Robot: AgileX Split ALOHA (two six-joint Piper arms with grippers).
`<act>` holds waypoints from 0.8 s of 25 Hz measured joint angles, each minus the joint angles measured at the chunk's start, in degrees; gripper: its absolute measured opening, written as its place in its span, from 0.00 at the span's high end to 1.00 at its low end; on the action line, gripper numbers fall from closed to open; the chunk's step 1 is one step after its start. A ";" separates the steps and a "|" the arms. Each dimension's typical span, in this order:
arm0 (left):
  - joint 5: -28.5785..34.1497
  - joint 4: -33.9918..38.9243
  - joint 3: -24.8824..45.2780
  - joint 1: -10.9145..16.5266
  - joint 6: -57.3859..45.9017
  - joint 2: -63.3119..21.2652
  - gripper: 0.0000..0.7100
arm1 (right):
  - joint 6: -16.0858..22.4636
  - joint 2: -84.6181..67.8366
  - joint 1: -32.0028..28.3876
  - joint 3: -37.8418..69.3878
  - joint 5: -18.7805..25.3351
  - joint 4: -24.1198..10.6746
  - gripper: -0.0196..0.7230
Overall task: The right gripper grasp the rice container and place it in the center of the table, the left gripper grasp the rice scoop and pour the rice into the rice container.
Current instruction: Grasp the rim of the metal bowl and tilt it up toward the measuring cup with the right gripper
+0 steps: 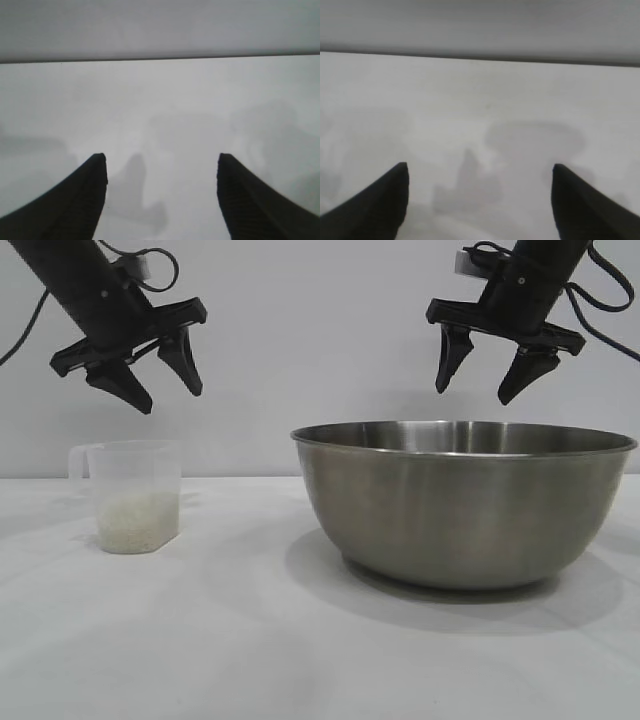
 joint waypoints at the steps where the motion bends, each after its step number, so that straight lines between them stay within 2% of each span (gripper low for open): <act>1: 0.00 0.00 0.00 0.00 0.00 0.00 0.41 | 0.00 0.00 0.00 0.00 0.00 0.00 0.27; 6: 0.00 0.00 0.00 0.00 0.08 0.00 0.41 | 0.00 0.00 0.00 0.00 0.22 0.00 0.27; 7: 0.00 0.00 0.00 0.00 0.08 0.00 0.41 | 0.00 0.00 0.00 0.00 0.30 0.00 0.32; 20: 0.00 0.00 0.00 0.00 0.08 0.00 0.41 | 0.00 0.00 0.00 0.00 2.55 -1.87 0.32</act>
